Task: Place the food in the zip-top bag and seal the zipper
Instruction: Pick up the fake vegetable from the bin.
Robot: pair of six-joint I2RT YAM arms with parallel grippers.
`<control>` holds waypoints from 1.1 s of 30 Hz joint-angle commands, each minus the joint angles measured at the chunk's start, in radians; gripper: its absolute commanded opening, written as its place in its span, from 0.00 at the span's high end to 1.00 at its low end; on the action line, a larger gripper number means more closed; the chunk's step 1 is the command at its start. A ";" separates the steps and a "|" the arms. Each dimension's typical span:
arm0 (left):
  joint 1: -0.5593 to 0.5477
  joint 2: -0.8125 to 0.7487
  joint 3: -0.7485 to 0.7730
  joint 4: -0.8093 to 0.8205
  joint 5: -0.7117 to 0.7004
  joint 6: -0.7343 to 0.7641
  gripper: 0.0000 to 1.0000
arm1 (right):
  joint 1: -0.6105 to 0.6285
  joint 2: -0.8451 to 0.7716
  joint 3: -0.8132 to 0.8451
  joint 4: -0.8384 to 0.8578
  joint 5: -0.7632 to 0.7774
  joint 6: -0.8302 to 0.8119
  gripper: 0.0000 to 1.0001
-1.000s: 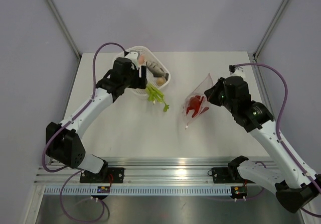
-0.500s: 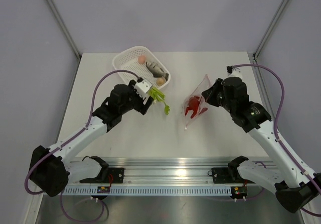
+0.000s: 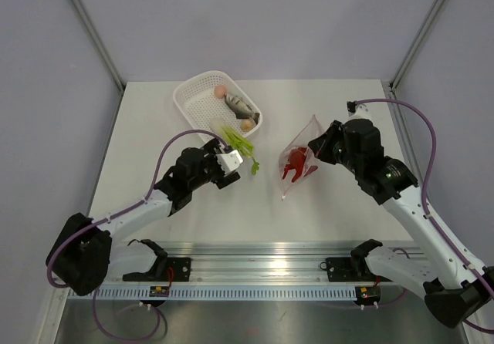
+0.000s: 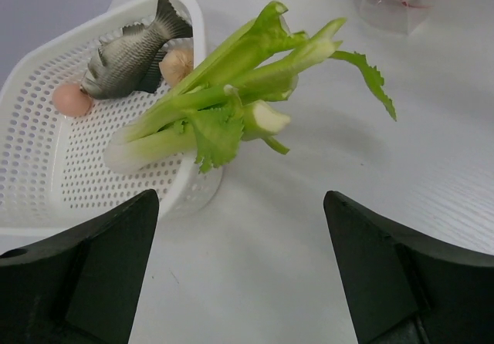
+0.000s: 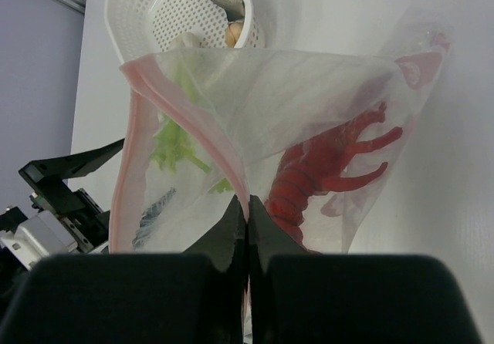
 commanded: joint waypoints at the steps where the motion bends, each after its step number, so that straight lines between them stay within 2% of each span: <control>1: -0.008 0.083 0.028 0.162 -0.045 0.074 0.10 | -0.006 -0.031 -0.001 0.016 0.020 -0.024 1.00; 9: -0.022 0.187 0.030 0.343 -0.062 0.054 0.10 | -0.004 -0.028 -0.007 0.013 0.027 -0.027 1.00; 20: -0.027 0.336 0.140 0.358 0.013 0.074 0.13 | -0.004 -0.012 0.001 -0.002 0.030 -0.034 1.00; 24: -0.025 0.381 0.186 0.322 0.018 0.080 0.31 | -0.004 -0.008 0.002 -0.012 0.041 -0.034 1.00; 25: -0.025 0.388 0.193 0.316 0.018 0.079 0.48 | -0.004 -0.008 0.001 -0.012 0.043 -0.034 1.00; 29: -0.024 0.368 0.226 0.253 0.029 0.063 0.83 | -0.006 0.001 -0.002 -0.010 0.043 -0.027 1.00; 32: -0.021 0.323 0.257 0.204 0.030 0.063 1.00 | -0.006 0.015 0.001 -0.002 0.036 -0.024 1.00; 33: -0.018 0.310 0.263 0.199 0.029 0.062 1.00 | -0.006 0.018 0.001 0.001 0.033 -0.024 1.00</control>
